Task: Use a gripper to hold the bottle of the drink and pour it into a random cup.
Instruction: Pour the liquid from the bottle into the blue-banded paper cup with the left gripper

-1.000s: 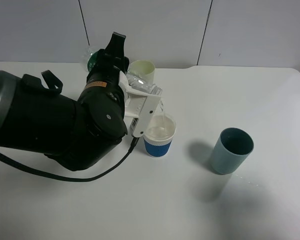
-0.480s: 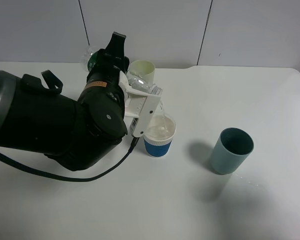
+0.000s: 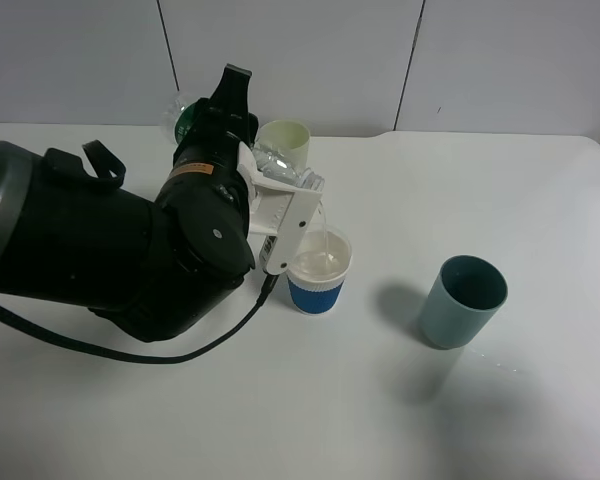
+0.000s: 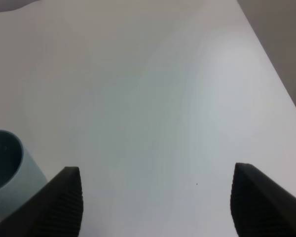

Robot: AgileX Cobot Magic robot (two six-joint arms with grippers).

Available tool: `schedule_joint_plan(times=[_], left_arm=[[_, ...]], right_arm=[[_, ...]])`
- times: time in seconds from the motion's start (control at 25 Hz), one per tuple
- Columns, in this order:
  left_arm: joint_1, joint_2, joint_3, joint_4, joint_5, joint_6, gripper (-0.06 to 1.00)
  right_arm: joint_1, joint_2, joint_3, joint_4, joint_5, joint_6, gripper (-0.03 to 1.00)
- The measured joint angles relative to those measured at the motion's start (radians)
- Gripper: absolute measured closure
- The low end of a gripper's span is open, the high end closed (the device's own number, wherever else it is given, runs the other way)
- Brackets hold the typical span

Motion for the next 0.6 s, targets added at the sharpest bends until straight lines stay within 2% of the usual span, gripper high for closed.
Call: schedule_joint_plan(times=[0.6], left_arm=[[0.000, 0.000, 0.000, 0.000, 0.000, 0.000, 0.44]], right_arm=[[0.000, 0.000, 0.000, 0.000, 0.000, 0.000, 0.33]])
